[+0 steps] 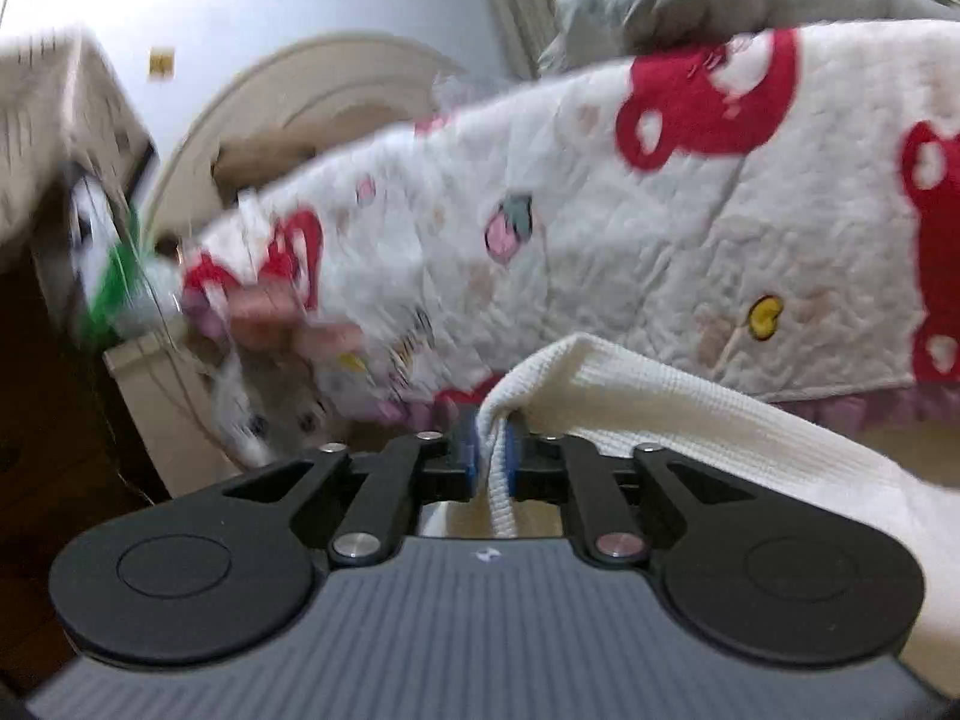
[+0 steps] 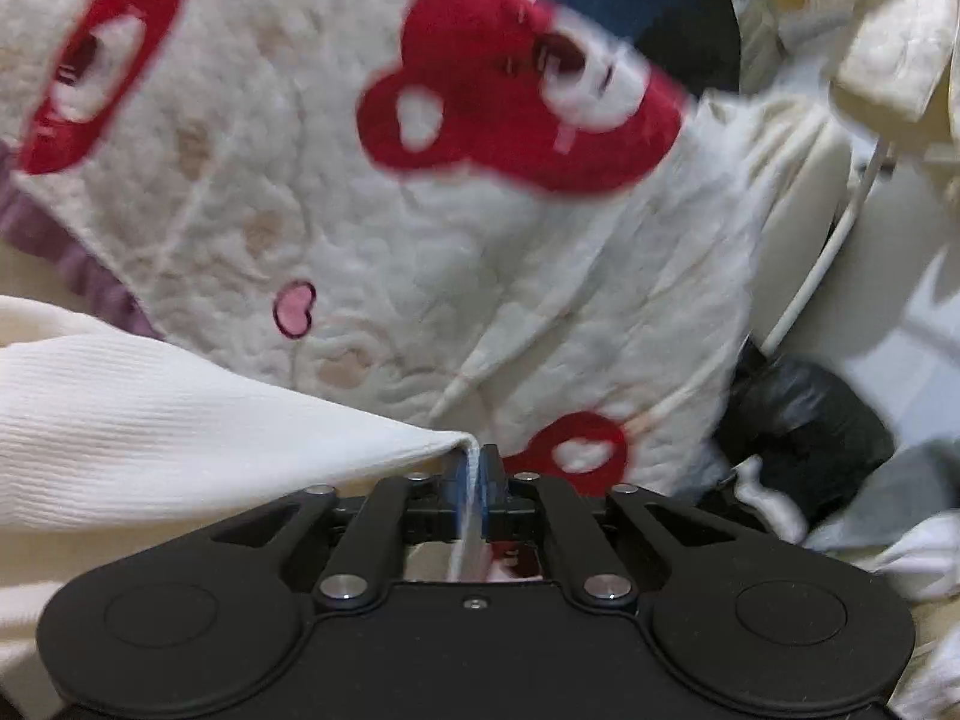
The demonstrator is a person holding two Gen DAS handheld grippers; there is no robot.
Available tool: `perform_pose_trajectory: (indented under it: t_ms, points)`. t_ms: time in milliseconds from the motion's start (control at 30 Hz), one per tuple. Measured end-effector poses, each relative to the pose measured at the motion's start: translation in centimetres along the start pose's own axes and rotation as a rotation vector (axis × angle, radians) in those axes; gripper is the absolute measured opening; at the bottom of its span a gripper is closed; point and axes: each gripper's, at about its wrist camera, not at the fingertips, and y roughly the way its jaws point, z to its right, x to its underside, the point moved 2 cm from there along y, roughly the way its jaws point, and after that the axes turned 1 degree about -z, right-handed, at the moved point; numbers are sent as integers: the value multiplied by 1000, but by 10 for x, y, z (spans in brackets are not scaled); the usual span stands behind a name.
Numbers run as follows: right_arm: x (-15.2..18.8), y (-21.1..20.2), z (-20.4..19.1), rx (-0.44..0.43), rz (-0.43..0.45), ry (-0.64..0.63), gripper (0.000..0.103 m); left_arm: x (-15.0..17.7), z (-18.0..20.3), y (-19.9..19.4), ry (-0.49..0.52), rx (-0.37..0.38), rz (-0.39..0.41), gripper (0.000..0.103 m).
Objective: Fold clothes
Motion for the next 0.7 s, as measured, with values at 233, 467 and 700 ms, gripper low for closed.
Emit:
perform_pose_trajectory:
  t_ms: [233, 467, 700]
  points:
    - [69, 22, -77, -245, -290, 366, 54, 129, 59, 1, -57, 215, -272, 50]
    - [148, -49, -182, -770, -424, 471, 54, 232, 99, -60, -24, 481, -584, 50]
    - [155, -86, -217, -1022, -499, 379, 68, 255, 119, -106, 128, 558, -629, 62]
